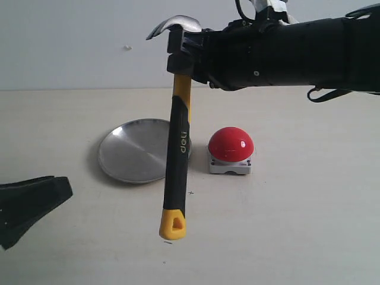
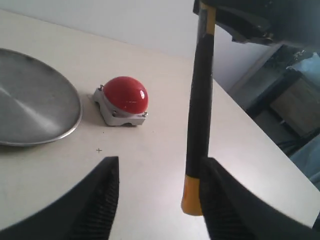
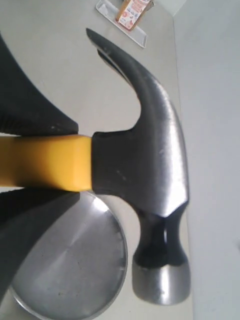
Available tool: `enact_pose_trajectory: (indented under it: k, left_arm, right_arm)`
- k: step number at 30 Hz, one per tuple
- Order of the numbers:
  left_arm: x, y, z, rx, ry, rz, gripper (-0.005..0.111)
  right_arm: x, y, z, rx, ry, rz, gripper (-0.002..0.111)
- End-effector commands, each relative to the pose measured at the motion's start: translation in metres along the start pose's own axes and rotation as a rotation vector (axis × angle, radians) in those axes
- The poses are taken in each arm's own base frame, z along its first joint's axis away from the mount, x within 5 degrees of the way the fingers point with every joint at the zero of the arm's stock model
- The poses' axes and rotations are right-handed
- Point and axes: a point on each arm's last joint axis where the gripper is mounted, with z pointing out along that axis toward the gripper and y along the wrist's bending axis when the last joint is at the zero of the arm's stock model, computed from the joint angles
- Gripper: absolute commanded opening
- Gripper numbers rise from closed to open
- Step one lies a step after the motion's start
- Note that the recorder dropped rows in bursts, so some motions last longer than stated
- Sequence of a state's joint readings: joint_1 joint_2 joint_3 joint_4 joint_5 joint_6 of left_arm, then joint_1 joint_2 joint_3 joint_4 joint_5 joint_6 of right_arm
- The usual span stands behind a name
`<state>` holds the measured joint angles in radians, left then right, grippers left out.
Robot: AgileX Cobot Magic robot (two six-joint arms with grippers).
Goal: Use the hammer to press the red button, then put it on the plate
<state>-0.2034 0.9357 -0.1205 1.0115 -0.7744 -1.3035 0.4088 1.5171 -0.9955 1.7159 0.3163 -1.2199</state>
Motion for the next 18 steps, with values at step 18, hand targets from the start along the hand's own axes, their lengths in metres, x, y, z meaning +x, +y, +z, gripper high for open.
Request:
enact_pose_trajectory:
  k: [18]
  left_arm:
    - [-0.015, 0.032, 0.09, 0.287, 0.347, -0.002, 0.057]
  right_arm:
    - [0.002, 0.0, 0.017, 0.074, -0.01, 0.055, 0.0]
